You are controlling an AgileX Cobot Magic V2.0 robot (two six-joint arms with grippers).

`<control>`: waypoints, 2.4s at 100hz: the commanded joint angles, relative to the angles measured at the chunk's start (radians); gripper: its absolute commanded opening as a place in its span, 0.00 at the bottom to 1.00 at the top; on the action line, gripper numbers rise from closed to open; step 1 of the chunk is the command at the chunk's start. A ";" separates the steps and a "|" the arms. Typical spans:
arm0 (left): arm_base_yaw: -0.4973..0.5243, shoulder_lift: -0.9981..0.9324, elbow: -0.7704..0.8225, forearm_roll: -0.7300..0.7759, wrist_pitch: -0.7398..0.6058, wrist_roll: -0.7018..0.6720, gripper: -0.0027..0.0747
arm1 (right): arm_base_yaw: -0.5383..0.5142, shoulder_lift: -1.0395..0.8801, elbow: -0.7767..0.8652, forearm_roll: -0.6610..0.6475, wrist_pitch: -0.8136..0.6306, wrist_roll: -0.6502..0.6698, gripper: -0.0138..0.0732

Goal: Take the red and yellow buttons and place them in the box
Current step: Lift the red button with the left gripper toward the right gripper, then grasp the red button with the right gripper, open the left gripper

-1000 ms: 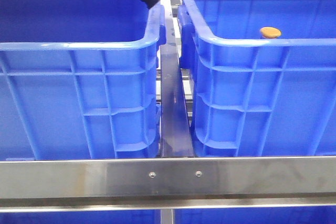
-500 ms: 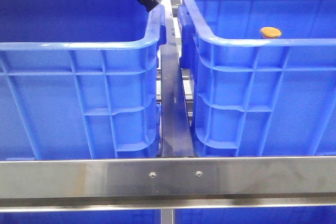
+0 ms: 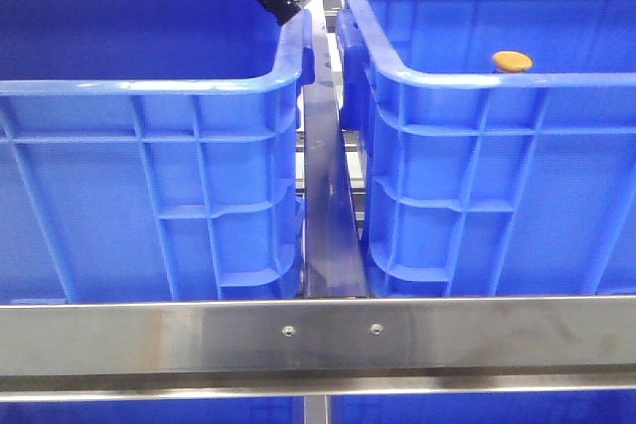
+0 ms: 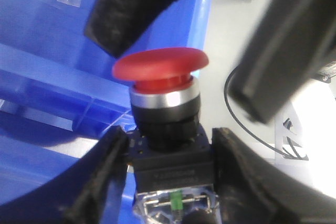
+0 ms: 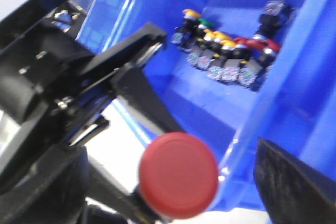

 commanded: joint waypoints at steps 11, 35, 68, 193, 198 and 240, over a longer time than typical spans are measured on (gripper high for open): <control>-0.007 -0.037 -0.026 -0.064 -0.011 0.003 0.17 | 0.002 -0.026 -0.032 0.074 0.051 -0.009 0.90; -0.007 -0.037 -0.026 -0.064 -0.011 0.003 0.17 | 0.002 -0.026 -0.032 0.074 0.088 -0.009 0.81; -0.007 -0.037 -0.026 -0.064 -0.013 0.003 0.17 | 0.002 -0.026 -0.032 0.074 0.086 -0.009 0.53; -0.001 -0.039 -0.110 0.087 0.069 -0.061 0.88 | -0.359 -0.026 -0.099 0.018 0.094 -0.010 0.43; -0.001 -0.039 -0.110 0.087 0.069 -0.062 0.88 | -0.400 -0.026 -0.099 0.004 0.075 -0.011 0.43; -0.001 -0.039 -0.110 0.085 0.069 -0.065 0.88 | -0.505 -0.013 -0.106 -0.200 -0.392 -0.266 0.43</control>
